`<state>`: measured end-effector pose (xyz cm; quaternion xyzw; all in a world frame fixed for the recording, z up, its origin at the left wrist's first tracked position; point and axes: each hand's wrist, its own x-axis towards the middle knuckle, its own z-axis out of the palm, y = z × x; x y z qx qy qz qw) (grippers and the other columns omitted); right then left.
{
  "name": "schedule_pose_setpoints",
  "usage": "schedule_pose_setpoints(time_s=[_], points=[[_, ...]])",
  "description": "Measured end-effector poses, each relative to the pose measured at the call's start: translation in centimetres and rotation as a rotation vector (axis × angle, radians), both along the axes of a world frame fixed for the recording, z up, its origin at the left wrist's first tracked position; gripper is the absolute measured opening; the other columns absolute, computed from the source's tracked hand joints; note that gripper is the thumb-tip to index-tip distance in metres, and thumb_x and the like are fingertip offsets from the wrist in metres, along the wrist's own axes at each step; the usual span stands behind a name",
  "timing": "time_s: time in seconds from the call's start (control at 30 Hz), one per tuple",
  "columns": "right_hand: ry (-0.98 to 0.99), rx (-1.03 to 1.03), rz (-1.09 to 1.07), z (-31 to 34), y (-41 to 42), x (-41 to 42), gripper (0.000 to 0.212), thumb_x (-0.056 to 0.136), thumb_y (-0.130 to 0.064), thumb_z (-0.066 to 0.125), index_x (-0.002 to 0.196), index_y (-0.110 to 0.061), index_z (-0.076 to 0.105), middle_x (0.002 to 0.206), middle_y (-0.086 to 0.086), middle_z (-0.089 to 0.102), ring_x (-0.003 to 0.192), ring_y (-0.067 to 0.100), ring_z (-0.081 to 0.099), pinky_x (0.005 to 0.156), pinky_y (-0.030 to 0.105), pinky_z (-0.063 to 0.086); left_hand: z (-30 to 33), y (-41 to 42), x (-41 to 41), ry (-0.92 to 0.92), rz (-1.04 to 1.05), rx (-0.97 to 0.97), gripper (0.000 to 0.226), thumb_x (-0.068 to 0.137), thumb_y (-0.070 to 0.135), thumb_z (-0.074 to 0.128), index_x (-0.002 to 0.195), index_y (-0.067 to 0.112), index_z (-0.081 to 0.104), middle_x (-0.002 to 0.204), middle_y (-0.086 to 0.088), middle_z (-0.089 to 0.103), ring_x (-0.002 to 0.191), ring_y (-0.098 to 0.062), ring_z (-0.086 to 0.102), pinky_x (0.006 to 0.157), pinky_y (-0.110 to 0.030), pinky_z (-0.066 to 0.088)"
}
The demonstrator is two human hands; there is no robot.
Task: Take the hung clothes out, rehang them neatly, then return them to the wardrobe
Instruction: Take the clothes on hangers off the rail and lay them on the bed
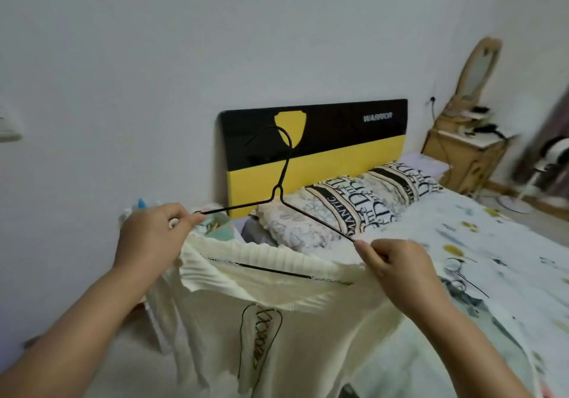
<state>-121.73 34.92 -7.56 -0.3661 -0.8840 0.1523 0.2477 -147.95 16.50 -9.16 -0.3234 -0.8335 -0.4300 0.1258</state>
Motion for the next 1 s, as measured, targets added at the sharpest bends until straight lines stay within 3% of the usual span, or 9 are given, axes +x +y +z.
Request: schedule_pose_setpoints(time_s=[0.13, 0.27, 0.4, 0.57, 0.73, 1.0], points=[[-0.022, -0.007, -0.138, -0.3, 3.0, 6.6, 0.056, 0.091, -0.043, 0.049, 0.046, -0.015, 0.031, 0.041, -0.001, 0.027, 0.043, 0.017, 0.028, 0.049, 0.033, 0.020, -0.6, 6.7, 4.5, -0.034, -0.135, 0.001, 0.027, 0.077, 0.033, 0.071, 0.054, 0.025, 0.059, 0.040, 0.006, 0.050, 0.051, -0.022, 0.051, 0.054, -0.031, 0.038], [0.006, -0.037, -0.267, -0.9, 4.4, 12.0, 0.057, 0.089, -0.042, 0.050, 0.044, -0.016, 0.026, 0.039, -0.002, 0.021, 0.042, 0.015, 0.024, 0.049, 0.032, 0.018, -1.3, 12.1, 8.1, -0.015, -0.243, -0.029, 0.027, 0.076, 0.033, 0.072, 0.053, 0.024, 0.059, 0.043, -0.008, 0.052, 0.053, -0.028, 0.053, 0.054, -0.031, 0.040], [0.015, -0.079, -0.397, -1.7, 6.0, 15.8, 0.054, 0.089, -0.041, 0.051, 0.048, -0.016, 0.026, 0.038, 0.000, 0.020, 0.044, 0.015, 0.022, 0.050, 0.033, 0.018, -1.7, 17.4, 10.6, -0.032, -0.354, -0.059, 0.031, 0.075, 0.036, 0.072, 0.049, 0.028, 0.056, 0.034, 0.006, 0.043, 0.044, -0.014, 0.046, 0.047, -0.023, 0.033], [0.027, -0.097, -0.550, -2.9, 9.1, 18.2, 0.057, 0.089, -0.042, 0.052, 0.048, -0.016, 0.022, 0.040, 0.001, 0.019, 0.044, 0.014, 0.020, 0.050, 0.033, 0.017, -2.7, 24.8, 12.2, -0.047, -0.517, -0.108, 0.029, 0.076, 0.039, 0.071, 0.052, 0.027, 0.058, 0.043, 0.001, 0.051, 0.046, -0.022, 0.049, 0.049, -0.027, 0.034], [0.055, -0.156, -0.691, -4.9, 13.1, 19.0, 0.058, 0.089, -0.040, 0.055, 0.046, -0.018, 0.022, 0.036, -0.001, 0.023, 0.042, 0.013, 0.019, 0.049, 0.032, 0.016, -4.9, 32.7, 13.0, -0.076, -0.648, -0.166, 0.028, 0.076, 0.041, 0.070, 0.054, 0.025, 0.061, 0.031, 0.008, 0.042, 0.036, -0.008, 0.034, 0.044, -0.021, 0.024], [0.015, -0.242, -0.861, -8.8, 19.5, 20.3, 0.054, 0.092, -0.040, 0.051, 0.050, -0.016, 0.026, 0.045, -0.003, 0.023, 0.046, 0.014, 0.024, 0.048, 0.030, 0.016, -8.4, 44.4, 15.1, -0.026, -0.801, -0.297, 0.033, 0.080, 0.042, 0.065, 0.056, 0.022, 0.057, 0.044, 0.005, 0.049, 0.043, -0.011, 0.045, 0.042, -0.023, 0.025]])
